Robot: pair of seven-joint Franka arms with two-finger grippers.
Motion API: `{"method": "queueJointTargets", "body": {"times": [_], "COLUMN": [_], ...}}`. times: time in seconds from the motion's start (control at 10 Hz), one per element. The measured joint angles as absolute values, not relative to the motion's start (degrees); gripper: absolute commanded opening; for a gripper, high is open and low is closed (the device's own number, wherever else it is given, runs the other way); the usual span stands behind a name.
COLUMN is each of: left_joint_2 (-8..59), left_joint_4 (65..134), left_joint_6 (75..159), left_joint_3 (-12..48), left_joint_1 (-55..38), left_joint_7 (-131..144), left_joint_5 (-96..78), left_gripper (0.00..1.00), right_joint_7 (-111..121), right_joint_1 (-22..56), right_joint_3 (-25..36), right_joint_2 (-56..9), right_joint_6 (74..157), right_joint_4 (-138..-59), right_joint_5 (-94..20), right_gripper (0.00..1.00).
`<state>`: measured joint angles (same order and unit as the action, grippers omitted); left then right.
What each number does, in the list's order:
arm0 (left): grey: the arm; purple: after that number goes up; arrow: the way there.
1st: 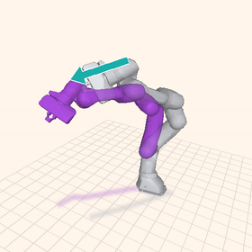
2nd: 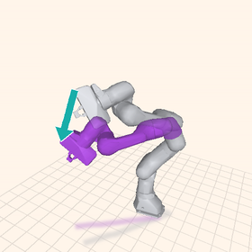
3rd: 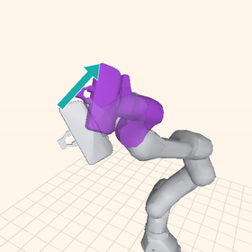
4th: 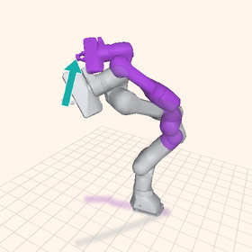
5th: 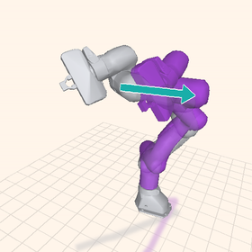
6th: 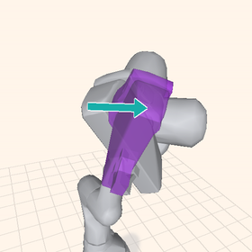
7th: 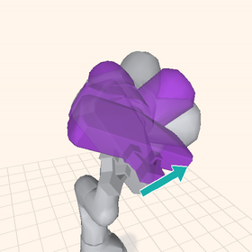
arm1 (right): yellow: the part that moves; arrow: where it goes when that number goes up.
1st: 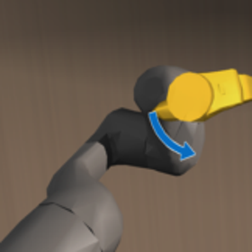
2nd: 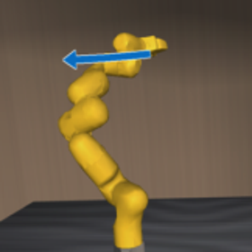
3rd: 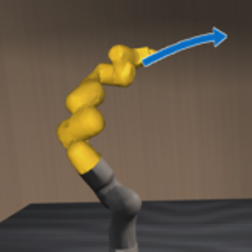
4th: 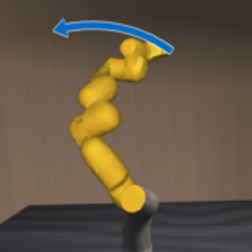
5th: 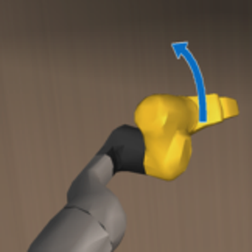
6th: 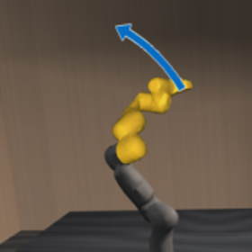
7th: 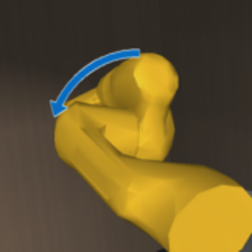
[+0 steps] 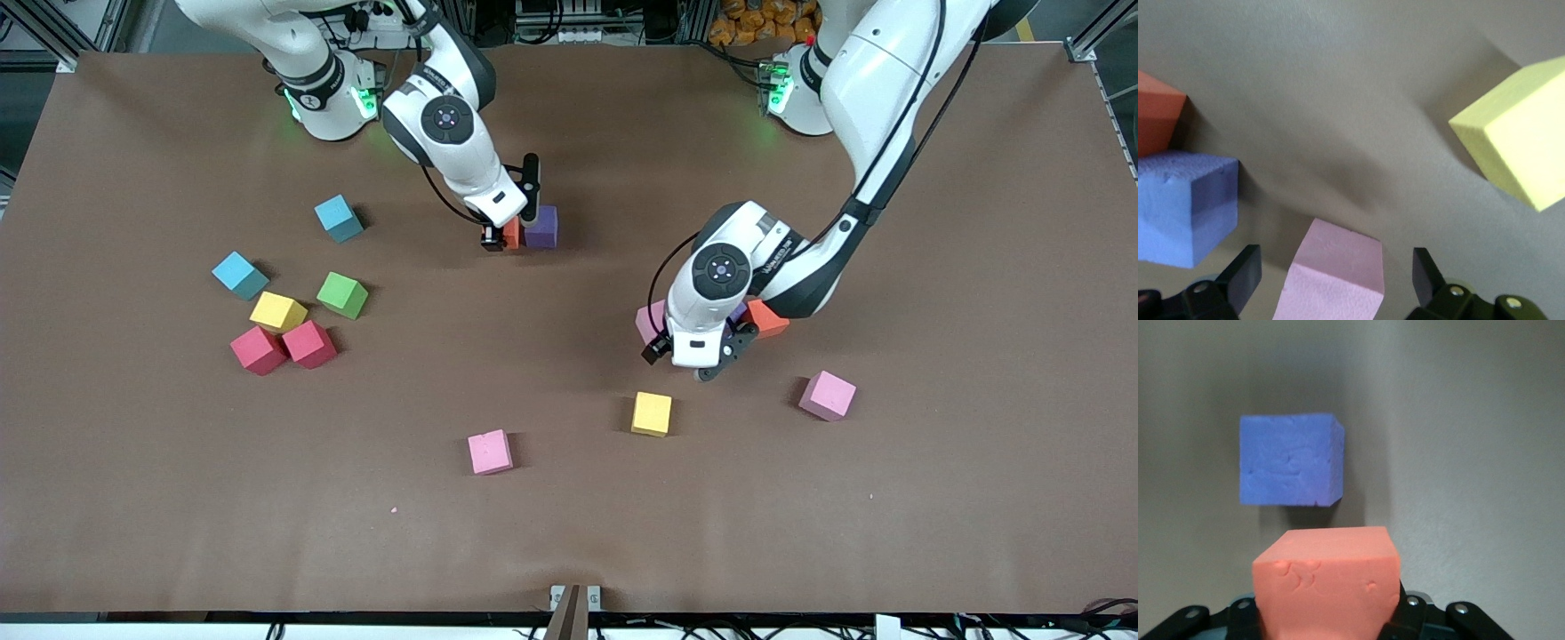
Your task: Form number 2 with 11 blocks
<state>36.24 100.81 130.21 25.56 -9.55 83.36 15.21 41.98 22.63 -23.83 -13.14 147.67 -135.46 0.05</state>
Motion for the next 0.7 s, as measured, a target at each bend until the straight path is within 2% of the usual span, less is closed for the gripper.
{"method": "queueJointTargets", "body": {"times": [0.5,0.6,0.7], "left_joint_2": [37.4,37.8,38.0], "left_joint_4": [103.7,103.7,103.8], "left_joint_6": [133.2,133.3,133.3], "left_joint_3": [26.0,26.0,26.0], "left_joint_1": [-11.5,-11.9,-12.1], "left_joint_7": [82.8,82.0,80.5], "left_joint_5": [15.4,15.5,15.5], "left_gripper": [1.00,0.88,0.37], "right_joint_7": [42.0,42.0,42.0], "right_joint_1": [22.4,22.5,22.5], "right_joint_3": [-23.8,-23.9,-23.9], "right_joint_2": [-13.1,-13.1,-13.2], "right_joint_6": [149.7,149.7,149.8], "right_joint_4": [-137.8,-137.9,-138.0], "right_joint_5": [0.1,0.1,0.1], "right_gripper": [0.39,0.39,0.39]}}
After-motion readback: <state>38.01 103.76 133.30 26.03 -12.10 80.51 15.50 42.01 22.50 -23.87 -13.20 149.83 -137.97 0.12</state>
